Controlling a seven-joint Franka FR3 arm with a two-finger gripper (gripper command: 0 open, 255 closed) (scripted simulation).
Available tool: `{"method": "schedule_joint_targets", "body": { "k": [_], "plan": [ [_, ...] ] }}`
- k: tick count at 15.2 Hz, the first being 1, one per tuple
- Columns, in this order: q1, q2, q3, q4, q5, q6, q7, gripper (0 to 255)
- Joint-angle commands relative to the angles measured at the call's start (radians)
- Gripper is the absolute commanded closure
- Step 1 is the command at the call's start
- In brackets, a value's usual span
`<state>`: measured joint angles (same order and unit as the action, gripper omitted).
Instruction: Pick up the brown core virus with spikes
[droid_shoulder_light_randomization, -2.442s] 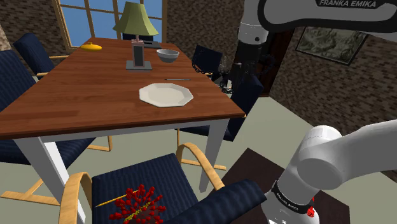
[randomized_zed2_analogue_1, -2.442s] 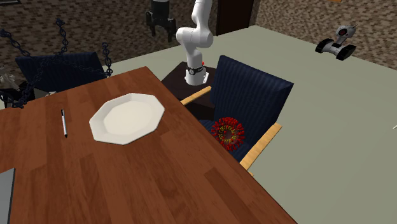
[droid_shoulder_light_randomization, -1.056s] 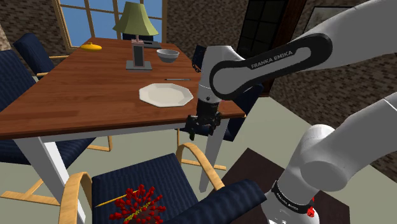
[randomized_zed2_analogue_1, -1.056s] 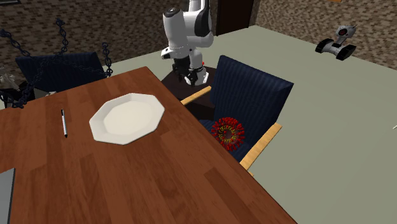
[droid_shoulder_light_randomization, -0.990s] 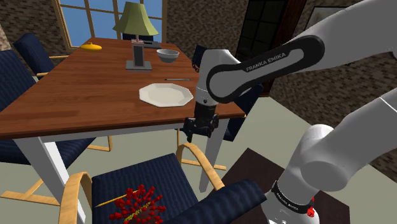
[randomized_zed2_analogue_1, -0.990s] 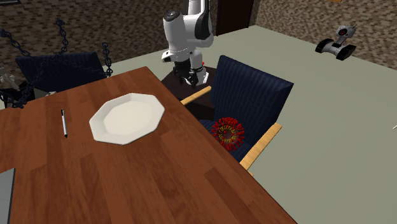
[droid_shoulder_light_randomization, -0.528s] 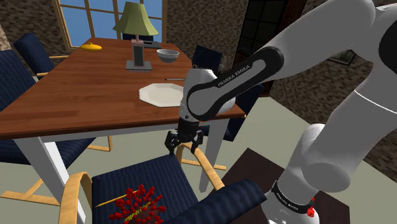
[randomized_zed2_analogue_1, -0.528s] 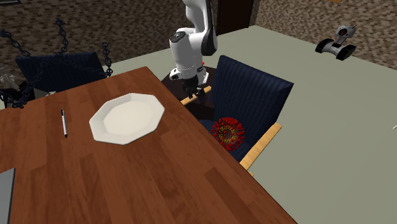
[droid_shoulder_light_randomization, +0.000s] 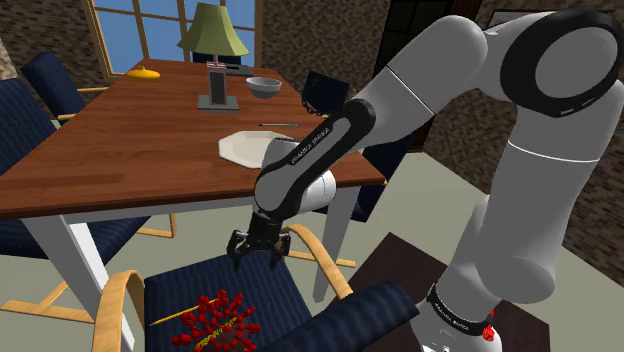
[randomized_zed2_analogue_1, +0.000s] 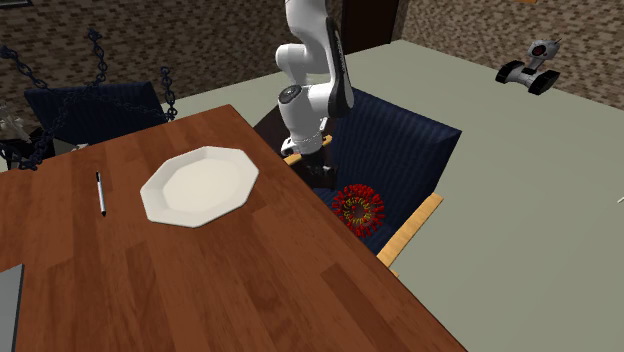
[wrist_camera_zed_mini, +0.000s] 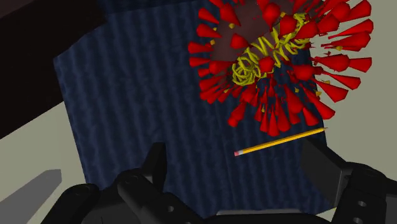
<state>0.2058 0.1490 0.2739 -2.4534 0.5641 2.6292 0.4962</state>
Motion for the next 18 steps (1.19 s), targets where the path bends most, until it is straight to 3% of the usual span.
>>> {"method": "schedule_joint_targets", "body": {
  "k": [1,5,15,16,18],
  "plan": [
    [0.011,0.081,0.017,0.046,0.045,0.048,0.001,0],
    [0.026,0.236,0.048,0.158,0.113,0.121,0.002,0],
    [0.013,0.346,0.069,0.187,0.145,0.199,-0.059,0],
    [0.012,0.346,0.069,0.186,0.146,0.199,-0.060,255],
    [0.013,0.345,0.070,0.185,0.146,0.199,-0.059,255]
  ]
}}
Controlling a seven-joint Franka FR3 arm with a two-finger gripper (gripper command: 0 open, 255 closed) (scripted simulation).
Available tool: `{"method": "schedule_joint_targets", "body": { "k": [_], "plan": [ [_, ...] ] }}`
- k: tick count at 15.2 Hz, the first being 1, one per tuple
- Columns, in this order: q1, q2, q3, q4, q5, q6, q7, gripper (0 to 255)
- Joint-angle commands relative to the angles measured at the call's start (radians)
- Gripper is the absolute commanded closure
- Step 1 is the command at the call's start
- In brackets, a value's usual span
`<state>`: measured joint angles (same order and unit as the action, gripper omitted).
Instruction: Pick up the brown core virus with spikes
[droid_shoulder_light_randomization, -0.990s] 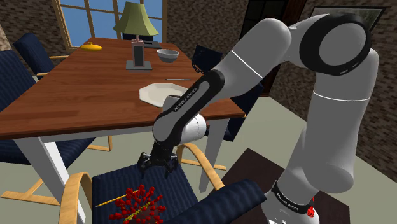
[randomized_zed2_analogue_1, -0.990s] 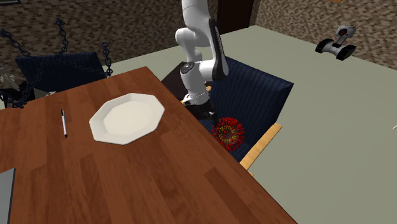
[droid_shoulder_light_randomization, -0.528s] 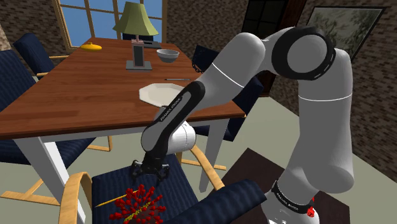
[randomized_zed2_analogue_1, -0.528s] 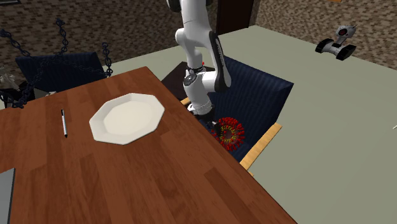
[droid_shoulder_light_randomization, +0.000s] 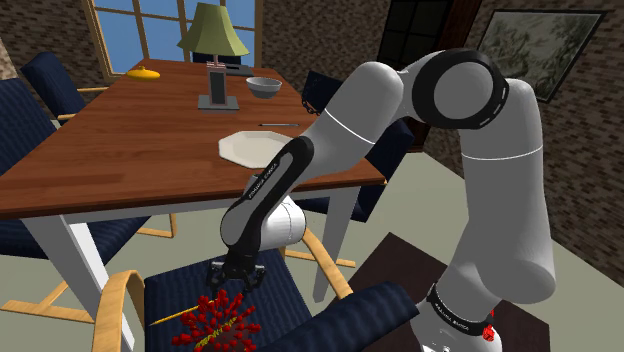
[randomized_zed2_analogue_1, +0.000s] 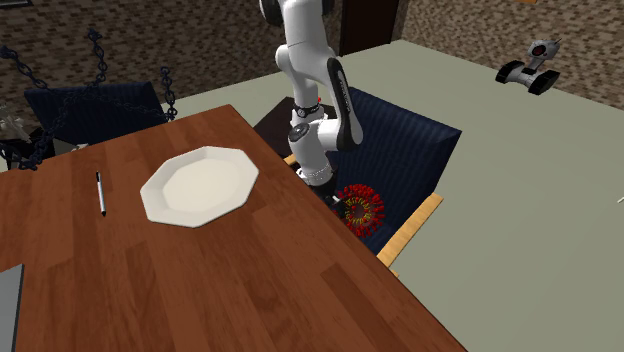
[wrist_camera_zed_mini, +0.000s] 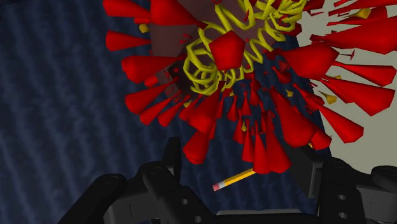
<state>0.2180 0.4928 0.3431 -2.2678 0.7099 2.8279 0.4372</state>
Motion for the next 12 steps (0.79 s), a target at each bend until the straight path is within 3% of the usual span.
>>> {"method": "schedule_joint_targets", "body": {
  "k": [1,7,12],
  "plan": [
    [0.000,0.001,0.001,0.000,0.000,0.001,0.000,255],
    [0.001,0.003,0.000,0.002,-0.001,0.000,0.000,255],
    [0.010,-0.070,-0.014,-0.019,-0.021,-0.051,0.040,255]
  ]
}}
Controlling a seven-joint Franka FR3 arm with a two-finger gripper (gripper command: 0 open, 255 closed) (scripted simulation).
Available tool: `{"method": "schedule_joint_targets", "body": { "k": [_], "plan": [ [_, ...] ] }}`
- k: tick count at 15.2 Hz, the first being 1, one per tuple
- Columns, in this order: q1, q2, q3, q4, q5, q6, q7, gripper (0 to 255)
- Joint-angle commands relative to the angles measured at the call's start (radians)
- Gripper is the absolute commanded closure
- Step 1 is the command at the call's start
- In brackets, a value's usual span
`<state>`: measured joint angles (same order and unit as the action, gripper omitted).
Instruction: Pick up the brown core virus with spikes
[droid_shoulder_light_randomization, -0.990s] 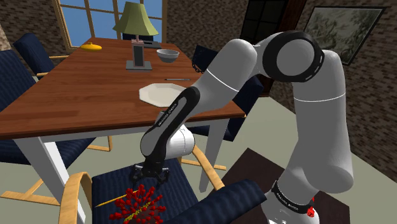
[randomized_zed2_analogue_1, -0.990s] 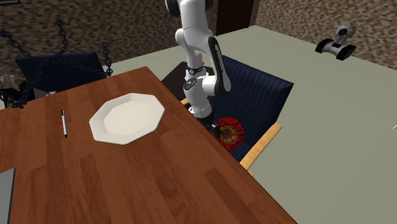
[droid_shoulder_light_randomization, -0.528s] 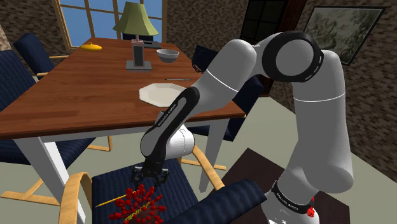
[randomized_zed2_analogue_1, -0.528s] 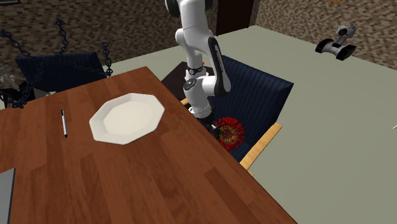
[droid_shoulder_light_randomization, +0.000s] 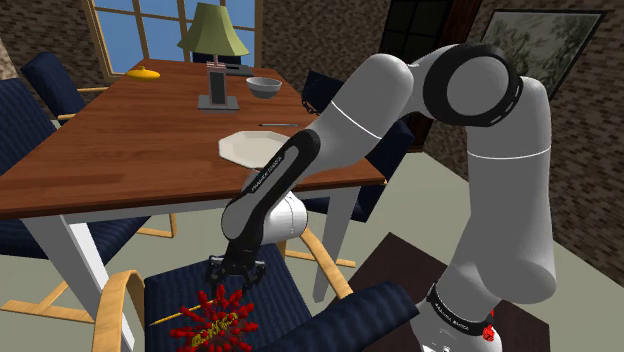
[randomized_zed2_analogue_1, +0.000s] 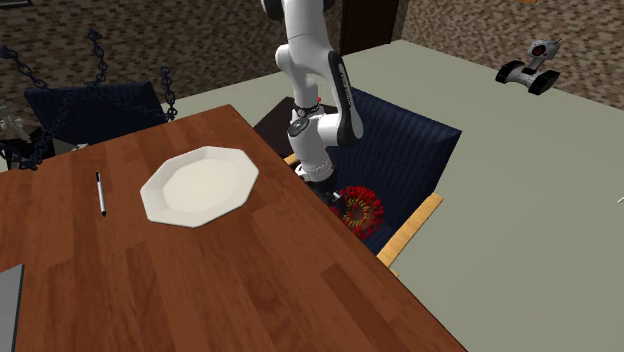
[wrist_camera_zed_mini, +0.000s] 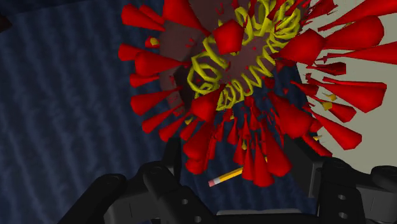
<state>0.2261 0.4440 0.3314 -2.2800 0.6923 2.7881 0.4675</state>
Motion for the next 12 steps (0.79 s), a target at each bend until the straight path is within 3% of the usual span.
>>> {"method": "schedule_joint_targets", "body": {
  "k": [1,12],
  "plan": [
    [0.003,-0.036,-0.005,-0.010,-0.008,-0.021,0.018,255],
    [0.012,-0.160,-0.025,-0.031,-0.052,-0.120,0.092,255]
  ]
}}
